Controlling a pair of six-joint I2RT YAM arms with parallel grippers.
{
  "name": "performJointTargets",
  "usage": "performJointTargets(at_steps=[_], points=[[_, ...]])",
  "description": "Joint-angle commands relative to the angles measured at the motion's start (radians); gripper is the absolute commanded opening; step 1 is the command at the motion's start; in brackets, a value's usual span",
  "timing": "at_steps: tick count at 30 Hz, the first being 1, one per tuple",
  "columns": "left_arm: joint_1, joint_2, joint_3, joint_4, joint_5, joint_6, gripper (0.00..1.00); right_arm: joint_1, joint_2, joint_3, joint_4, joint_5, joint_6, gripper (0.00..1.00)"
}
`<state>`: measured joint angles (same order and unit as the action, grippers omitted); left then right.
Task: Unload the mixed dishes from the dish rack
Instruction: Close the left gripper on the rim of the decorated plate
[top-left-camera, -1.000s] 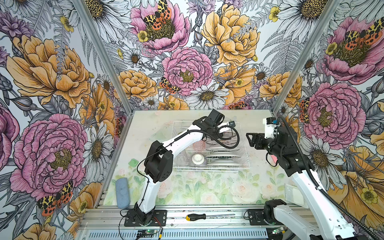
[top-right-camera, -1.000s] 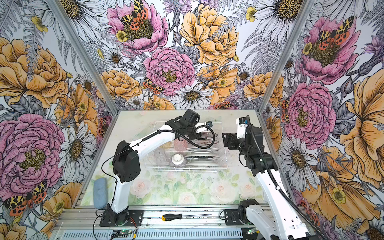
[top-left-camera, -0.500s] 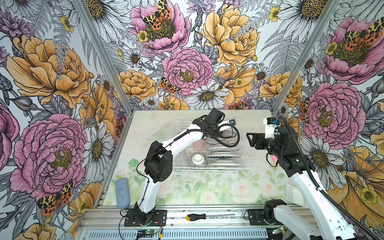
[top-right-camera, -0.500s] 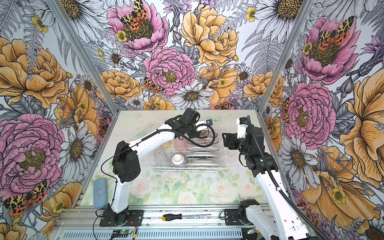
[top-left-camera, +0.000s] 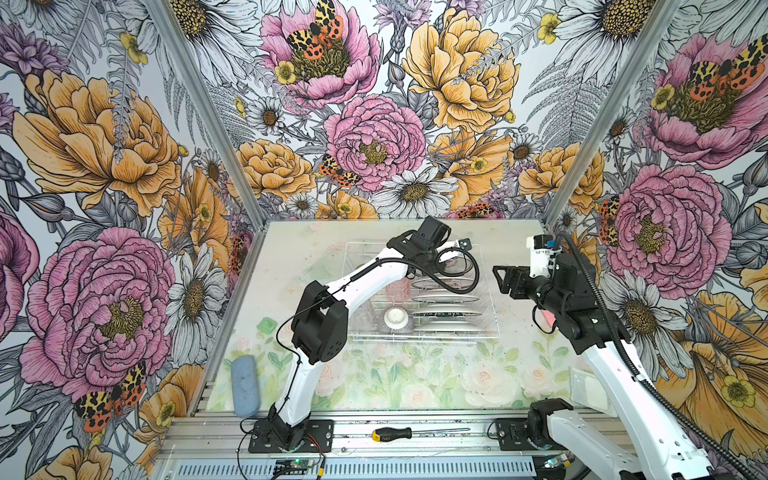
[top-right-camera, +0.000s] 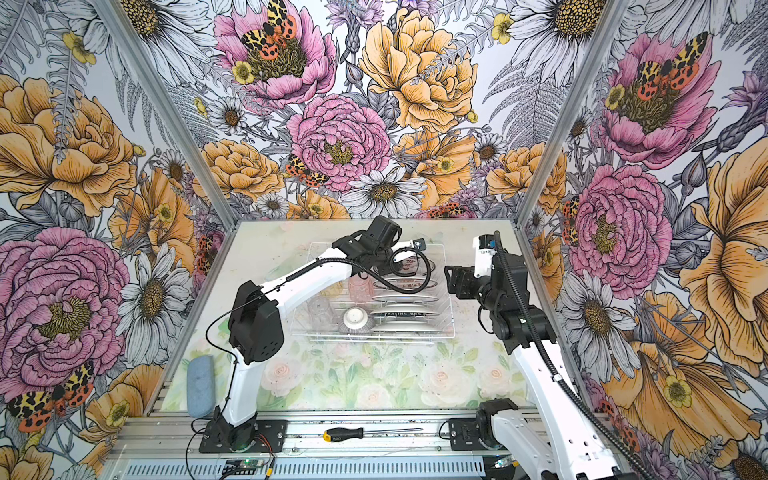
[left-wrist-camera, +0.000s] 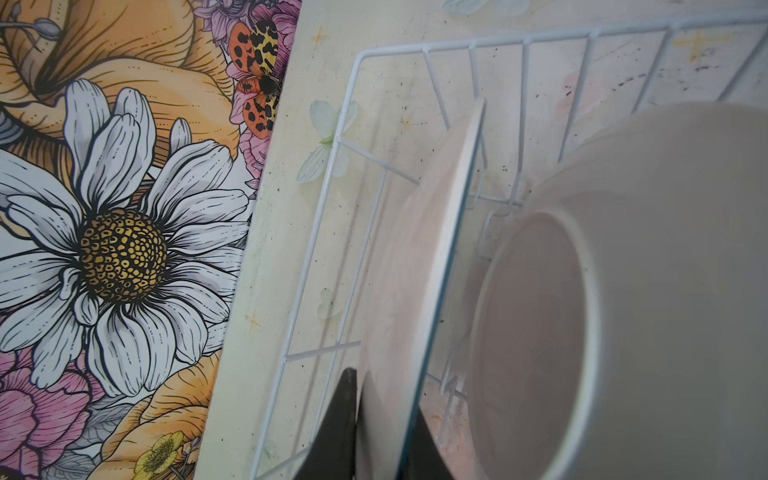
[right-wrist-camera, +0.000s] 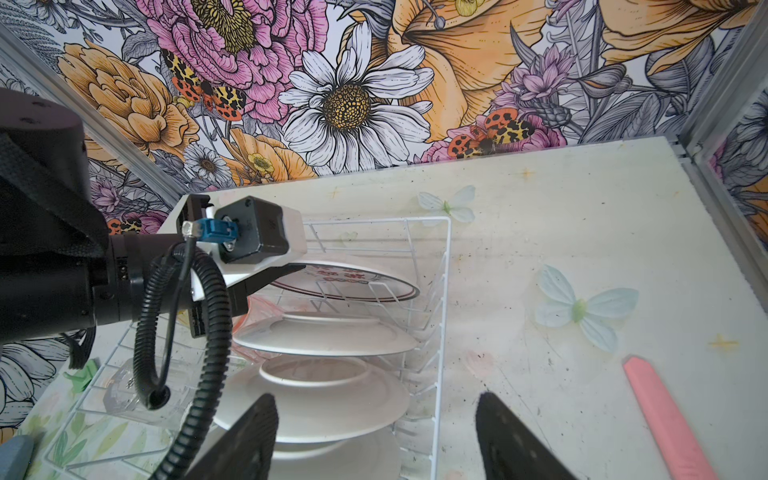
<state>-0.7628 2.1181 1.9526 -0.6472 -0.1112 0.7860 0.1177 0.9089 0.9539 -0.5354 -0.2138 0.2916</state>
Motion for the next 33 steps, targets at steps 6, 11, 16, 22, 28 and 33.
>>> performJointTargets(at_steps=[6,11,16,22,28,33], points=[[-0.003,0.004,0.011,0.044,-0.047,-0.003,0.13,0.005,-0.025,-0.009,0.0,0.014,0.001,0.77],[-0.01,0.003,-0.002,0.08,-0.09,0.016,0.08,0.005,-0.029,-0.014,0.0,0.013,0.0,0.77],[-0.018,-0.001,-0.027,0.121,-0.142,0.033,0.05,0.005,-0.035,-0.016,0.0,0.014,0.001,0.77],[-0.018,-0.041,-0.052,0.135,-0.159,0.033,0.05,0.005,-0.038,-0.014,0.0,0.011,0.001,0.77],[-0.018,-0.12,-0.1,0.172,-0.17,0.008,0.05,0.005,-0.027,-0.008,0.002,0.004,0.003,0.77],[-0.019,-0.177,-0.123,0.192,-0.168,-0.023,0.05,0.005,-0.024,-0.007,0.002,-0.001,0.006,0.77]])
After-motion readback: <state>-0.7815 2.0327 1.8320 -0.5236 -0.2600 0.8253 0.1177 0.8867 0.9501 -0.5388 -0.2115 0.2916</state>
